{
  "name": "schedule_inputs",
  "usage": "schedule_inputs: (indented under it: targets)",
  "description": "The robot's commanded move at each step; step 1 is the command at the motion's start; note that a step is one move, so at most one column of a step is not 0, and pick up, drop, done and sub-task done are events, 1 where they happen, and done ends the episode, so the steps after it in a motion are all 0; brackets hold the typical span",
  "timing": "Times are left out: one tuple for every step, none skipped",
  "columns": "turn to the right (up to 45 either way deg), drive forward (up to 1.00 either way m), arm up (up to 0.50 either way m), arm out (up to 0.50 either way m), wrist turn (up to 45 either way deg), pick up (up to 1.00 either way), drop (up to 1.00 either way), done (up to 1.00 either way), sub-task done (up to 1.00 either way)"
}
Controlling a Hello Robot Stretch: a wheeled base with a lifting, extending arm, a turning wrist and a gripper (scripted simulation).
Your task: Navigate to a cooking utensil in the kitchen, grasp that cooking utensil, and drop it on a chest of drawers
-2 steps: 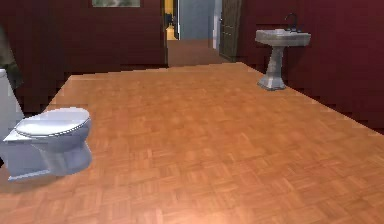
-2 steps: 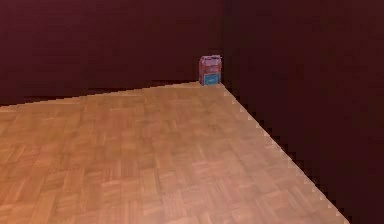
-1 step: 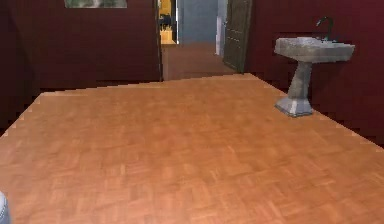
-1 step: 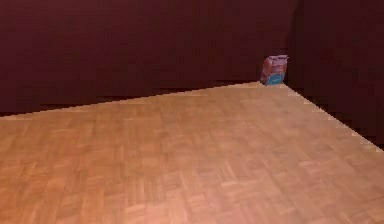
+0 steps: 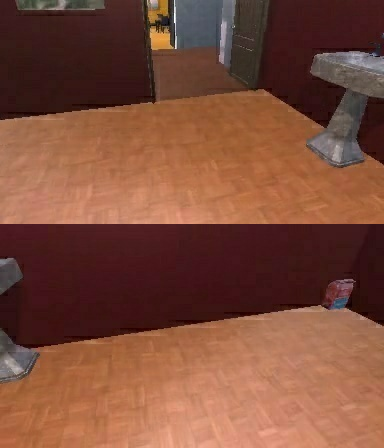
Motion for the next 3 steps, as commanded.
schedule_inputs:
  targets:
    - [0.0, 1.0, 0.0, 0.0, 0.0, 0.0, 0.0, 0.0, 0.0]
    - [0.0, 1.0, 0.0, 0.0, 0.0, 0.0, 0.0, 0.0, 0.0]
    - [-3.0, 0.0, 0.0, 0.0, 0.0, 0.0, 0.0, 0.0, 0.0]
